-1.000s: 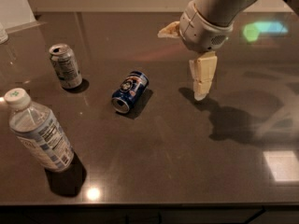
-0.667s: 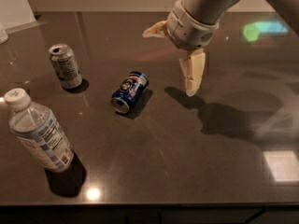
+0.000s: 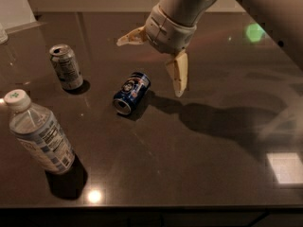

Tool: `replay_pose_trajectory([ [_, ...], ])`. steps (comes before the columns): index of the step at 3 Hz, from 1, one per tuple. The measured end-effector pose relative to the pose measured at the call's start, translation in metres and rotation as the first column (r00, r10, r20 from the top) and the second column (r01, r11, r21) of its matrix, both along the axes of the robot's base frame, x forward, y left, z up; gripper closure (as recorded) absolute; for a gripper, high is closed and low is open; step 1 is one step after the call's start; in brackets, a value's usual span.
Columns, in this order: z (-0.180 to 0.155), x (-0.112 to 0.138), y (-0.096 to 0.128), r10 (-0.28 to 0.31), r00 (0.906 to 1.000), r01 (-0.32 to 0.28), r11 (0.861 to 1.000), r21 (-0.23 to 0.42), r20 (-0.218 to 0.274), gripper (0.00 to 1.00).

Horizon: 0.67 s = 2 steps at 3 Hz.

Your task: Place pepsi can upright

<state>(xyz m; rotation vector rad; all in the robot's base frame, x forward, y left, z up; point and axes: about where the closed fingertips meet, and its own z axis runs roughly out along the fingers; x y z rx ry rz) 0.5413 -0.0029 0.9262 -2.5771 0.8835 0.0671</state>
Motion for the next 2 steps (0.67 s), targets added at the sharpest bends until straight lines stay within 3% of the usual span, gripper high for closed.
replay_pose_trajectory([
  [1,-0.016,-0.004,0.021,0.122,0.9925,-0.121,0.991,-0.061,0.007,0.00],
  [2,-0.036,-0.006,0.036,0.212,0.9773,-0.209,0.966,-0.151,0.005,0.00],
])
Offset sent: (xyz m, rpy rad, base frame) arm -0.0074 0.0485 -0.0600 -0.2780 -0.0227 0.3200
